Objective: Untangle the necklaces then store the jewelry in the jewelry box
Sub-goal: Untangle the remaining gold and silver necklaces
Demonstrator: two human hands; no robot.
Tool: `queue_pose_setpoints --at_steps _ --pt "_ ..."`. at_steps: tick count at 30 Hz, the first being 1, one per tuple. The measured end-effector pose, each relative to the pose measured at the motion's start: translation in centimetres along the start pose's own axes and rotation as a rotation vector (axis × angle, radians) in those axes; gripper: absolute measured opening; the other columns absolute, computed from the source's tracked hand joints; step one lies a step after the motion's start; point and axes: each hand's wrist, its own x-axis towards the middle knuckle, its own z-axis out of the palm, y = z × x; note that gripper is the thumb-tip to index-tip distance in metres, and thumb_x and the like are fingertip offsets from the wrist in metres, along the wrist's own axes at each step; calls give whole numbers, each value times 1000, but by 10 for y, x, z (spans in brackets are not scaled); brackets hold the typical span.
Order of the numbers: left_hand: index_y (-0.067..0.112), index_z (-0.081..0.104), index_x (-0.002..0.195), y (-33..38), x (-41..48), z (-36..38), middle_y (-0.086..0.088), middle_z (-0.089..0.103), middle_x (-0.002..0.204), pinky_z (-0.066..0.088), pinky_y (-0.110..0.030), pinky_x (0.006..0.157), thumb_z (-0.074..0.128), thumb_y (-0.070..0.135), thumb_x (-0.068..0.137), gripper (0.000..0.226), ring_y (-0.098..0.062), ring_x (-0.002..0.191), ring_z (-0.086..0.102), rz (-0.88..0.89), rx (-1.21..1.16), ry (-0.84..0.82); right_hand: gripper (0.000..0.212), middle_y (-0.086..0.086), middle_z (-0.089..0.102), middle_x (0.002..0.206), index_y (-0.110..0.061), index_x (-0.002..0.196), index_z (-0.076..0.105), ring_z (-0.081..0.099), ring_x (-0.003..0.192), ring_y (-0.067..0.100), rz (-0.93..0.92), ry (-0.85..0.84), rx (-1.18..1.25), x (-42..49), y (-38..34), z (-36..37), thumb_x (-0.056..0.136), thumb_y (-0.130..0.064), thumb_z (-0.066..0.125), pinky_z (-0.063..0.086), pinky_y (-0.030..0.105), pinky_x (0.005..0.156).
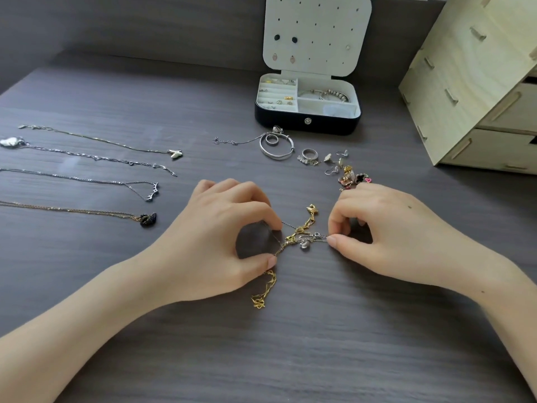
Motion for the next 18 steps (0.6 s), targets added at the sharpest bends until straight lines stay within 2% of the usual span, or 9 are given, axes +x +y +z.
queue_pose_setpoints --at_steps 5,9,12,15,18 --pt "36 64 97 -3 0 -2 19 54 102 29 -33 85 56 53 66 36 -8 95 48 25 -5 -47 14 -19 52 68 -32 68 55 46 75 3 -4 -21 0 -2 5 -10 75 -44 52 33 13 65" --pt "38 63 102 -3 -1 -4 20 53 106 28 -35 88 55 51 66 39 -8 99 47 41 -4 -74 19 -15 57 76 -35 69 57 51 82 9 -54 -99 192 -6 4 -16 74 -53 52 37 18 71" --pt "39 63 103 -2 -1 -4 19 53 107 27 -35 90 55 50 66 39 -8 101 47 53 0 -79 11 -17 59 77 -33 72 58 52 75 10 -43 -2 374 -6 -1 -17 78 -42 59 40 18 68" --pt "40 62 102 -2 -2 -4 19 52 106 27 -34 90 54 51 66 38 -7 100 47 58 11 -76 8 -8 66 80 -24 80 60 59 73 14 -31 122 547 -2 -7 -15 83 -31 59 47 30 71" --pt "42 63 100 -2 -1 -4 19 52 102 26 -33 87 54 54 68 35 -7 94 47 64 40 -69 9 0 71 83 -15 83 55 67 80 15 -19 152 730 5 -10 -14 90 -20 59 50 22 71"
